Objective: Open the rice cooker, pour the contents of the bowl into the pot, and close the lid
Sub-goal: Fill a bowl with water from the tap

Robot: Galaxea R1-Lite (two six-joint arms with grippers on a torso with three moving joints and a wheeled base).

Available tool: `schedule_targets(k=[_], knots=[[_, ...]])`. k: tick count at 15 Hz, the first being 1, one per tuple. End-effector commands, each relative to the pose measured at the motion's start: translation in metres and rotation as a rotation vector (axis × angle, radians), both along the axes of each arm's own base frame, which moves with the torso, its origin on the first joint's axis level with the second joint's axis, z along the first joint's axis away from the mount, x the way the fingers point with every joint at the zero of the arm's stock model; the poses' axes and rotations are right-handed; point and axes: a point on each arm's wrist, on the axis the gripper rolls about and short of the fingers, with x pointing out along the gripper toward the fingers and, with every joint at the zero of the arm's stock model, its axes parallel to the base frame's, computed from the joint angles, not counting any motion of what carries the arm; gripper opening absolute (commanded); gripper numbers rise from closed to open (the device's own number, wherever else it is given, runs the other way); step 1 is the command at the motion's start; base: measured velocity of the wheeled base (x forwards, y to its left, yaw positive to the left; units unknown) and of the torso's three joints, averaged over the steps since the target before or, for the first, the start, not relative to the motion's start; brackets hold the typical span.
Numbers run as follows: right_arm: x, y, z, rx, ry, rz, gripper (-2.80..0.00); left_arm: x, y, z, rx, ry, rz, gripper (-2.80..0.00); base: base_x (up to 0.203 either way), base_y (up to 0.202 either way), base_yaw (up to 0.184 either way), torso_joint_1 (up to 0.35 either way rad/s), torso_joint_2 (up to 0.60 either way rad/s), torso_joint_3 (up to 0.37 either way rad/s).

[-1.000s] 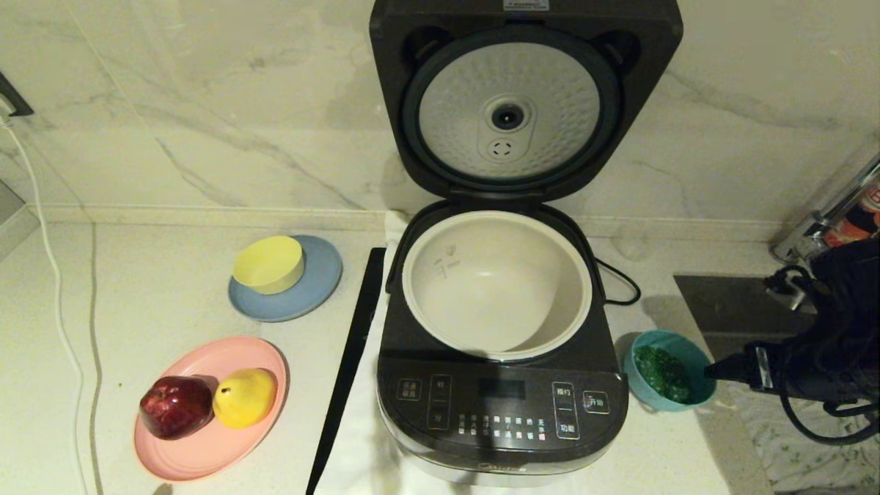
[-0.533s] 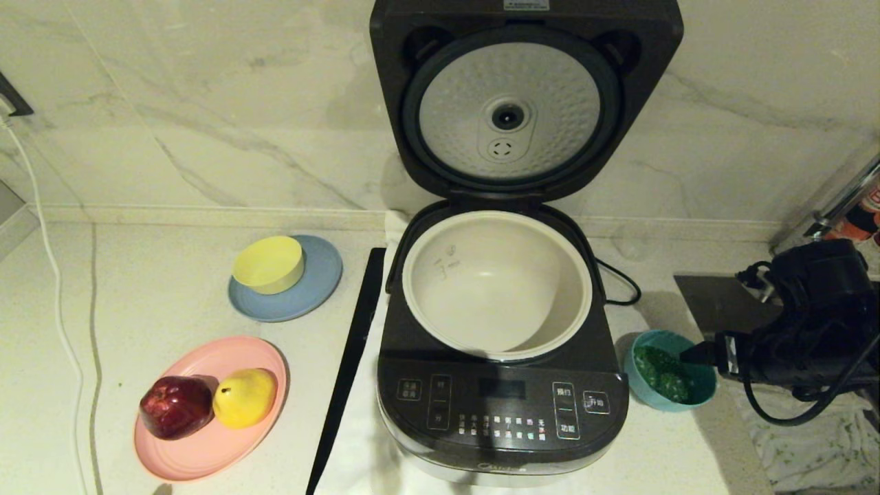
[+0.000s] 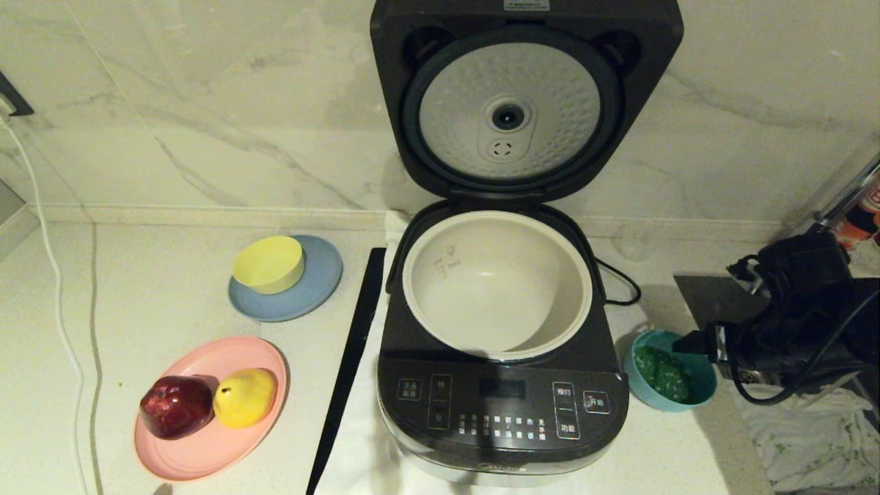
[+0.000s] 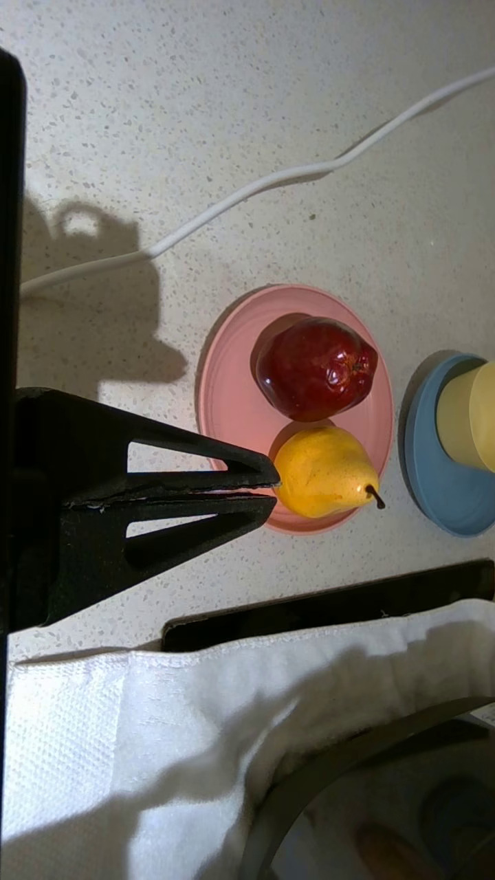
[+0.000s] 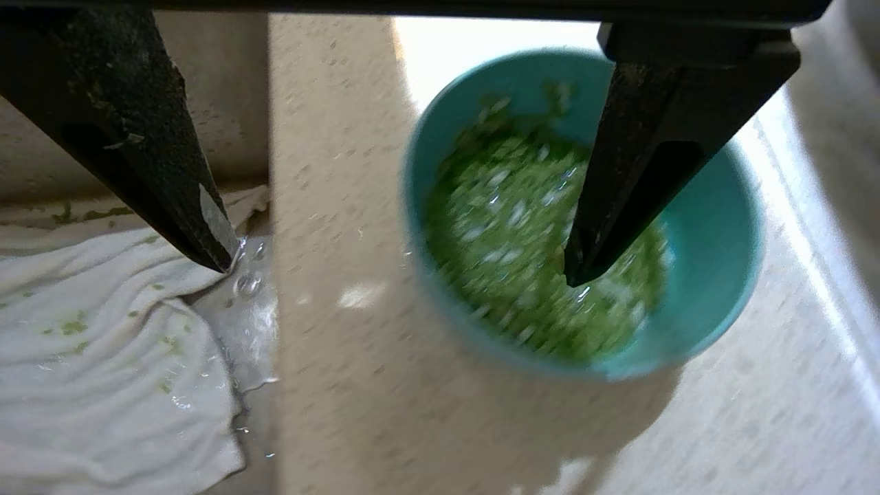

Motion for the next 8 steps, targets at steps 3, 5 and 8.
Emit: schedule_targets(k=[3, 5, 8], knots=[[0.008, -0.006, -0.006, 0.0, 0.017, -0.019, 0.0, 0.001, 0.0, -0.002, 0.0, 0.008, 0.0, -2.8, 0.0, 0.0, 0.0, 0.0, 0.0, 0.0], [0.008, -0.008, -0.011, 0.0, 0.035, -0.026, 0.0, 0.001, 0.0, -0.002, 0.0, 0.008, 0.0, -2.8, 0.0, 0.0, 0.0, 0.0, 0.0, 0.0], [0.009, -0.012, -0.018, 0.001, 0.06, -0.037, 0.0, 0.001, 0.0, -0.002, 0.0, 0.008, -0.002, -2.8, 0.0, 0.0, 0.0, 0.0, 0.0, 0.0]])
